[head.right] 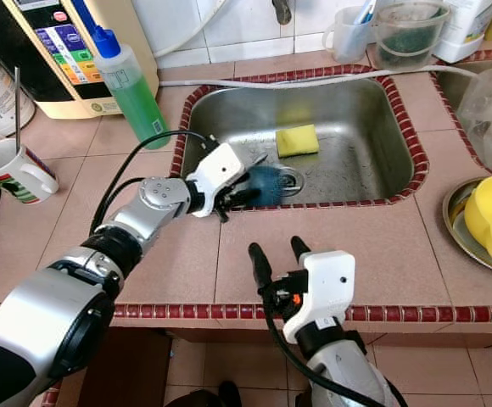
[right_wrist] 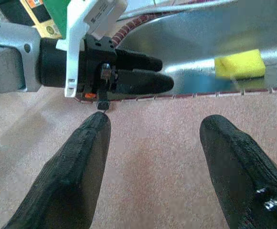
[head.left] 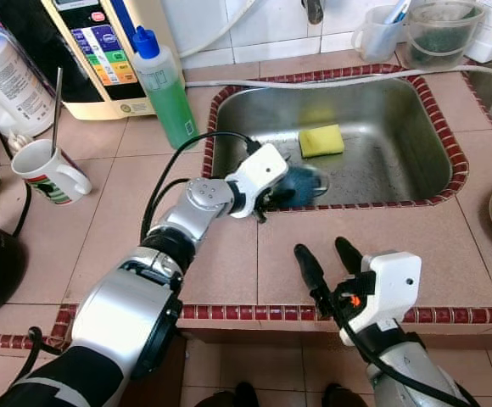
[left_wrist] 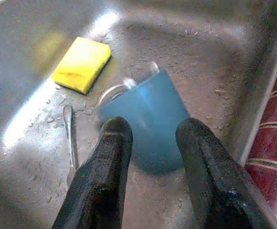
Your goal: Kitchen organization
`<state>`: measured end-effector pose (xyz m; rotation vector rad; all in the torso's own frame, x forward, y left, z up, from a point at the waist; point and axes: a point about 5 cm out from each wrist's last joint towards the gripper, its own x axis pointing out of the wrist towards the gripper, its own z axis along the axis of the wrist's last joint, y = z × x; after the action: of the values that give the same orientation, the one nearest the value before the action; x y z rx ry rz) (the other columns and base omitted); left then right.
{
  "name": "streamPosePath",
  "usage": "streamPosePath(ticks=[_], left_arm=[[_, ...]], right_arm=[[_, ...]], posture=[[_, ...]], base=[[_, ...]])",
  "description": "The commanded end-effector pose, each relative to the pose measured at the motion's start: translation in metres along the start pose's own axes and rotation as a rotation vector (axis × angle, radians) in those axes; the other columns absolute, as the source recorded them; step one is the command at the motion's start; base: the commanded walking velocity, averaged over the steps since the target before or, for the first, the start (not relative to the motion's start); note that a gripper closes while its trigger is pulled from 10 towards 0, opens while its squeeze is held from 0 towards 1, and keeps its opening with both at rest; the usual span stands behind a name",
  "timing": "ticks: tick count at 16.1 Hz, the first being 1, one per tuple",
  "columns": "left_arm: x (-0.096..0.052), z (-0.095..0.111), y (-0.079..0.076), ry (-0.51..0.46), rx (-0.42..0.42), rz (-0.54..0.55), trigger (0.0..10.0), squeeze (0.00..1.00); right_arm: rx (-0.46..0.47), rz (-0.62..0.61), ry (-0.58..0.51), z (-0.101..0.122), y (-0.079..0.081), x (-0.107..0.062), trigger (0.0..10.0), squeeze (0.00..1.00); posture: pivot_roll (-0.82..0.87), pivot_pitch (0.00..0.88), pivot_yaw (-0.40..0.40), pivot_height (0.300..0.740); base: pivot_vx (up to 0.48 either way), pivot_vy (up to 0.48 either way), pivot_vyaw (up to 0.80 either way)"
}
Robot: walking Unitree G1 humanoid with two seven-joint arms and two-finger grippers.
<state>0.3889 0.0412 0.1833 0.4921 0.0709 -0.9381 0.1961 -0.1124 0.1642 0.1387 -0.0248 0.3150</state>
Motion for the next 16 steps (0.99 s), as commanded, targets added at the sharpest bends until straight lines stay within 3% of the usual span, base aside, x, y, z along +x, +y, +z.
streamPosePath(ticks=[1, 6, 16], left_arm=[[-0.005, 0.001, 0.008, 0.011, 0.005, 0.016, 10.0, 1.00], [-0.010, 0.005, 0.018, -0.040, -0.041, 0.066, 10.0, 1.00], [-0.032, -0.003, 0.035, -0.253, -0.261, 0.206, 10.0, 1.00]], right_arm=[[-0.001, -0.003, -0.002, -0.001, -0.001, 0.001, 10.0, 0.00], [-0.036, 0.001, -0.040, 0.002, -0.007, 0.016, 10.0, 0.00], [-0.150, -0.152, -0.182, 0.013, -0.043, 0.041, 10.0, 0.00]], posture=[[-0.26, 0.199, 0.198, 0.740], [-0.26, 0.141, 0.193, 0.740], [-0.24, 0.029, 0.184, 0.740]], base=[[0.000, 0.000, 0.00], [0.000, 0.000, 0.00], [0.000, 0.000, 0.00]])
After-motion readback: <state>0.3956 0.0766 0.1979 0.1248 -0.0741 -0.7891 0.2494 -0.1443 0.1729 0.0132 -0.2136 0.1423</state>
